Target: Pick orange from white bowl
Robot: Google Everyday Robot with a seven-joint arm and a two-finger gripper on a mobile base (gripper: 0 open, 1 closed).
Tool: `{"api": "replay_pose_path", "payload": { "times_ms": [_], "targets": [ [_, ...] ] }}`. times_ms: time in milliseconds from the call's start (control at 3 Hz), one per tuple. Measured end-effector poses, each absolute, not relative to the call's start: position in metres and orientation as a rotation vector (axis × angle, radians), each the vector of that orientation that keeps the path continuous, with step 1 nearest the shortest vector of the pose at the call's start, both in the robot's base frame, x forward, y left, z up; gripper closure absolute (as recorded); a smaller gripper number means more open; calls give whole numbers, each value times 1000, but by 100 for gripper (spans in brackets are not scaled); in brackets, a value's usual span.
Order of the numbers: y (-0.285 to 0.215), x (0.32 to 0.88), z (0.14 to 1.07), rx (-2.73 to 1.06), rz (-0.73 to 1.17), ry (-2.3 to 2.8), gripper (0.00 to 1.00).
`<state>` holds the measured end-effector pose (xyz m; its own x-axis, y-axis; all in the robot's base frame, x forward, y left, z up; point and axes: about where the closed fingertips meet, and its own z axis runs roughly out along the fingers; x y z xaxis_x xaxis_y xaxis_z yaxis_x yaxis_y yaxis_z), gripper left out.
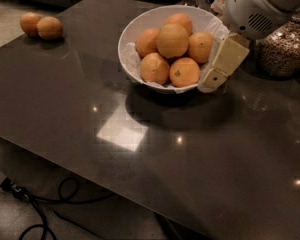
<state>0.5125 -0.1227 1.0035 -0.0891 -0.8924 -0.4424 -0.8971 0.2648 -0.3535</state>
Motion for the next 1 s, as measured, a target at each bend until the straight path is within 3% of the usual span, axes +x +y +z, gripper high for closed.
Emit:
{"api": "replay_pose_path", "payload": {
  "times_ms": [333,1000],
  "targets": [
    [-108,534,988,-1427,95,1962,0],
    [-104,549,1004,-1371,58,1907,0]
  ]
}}
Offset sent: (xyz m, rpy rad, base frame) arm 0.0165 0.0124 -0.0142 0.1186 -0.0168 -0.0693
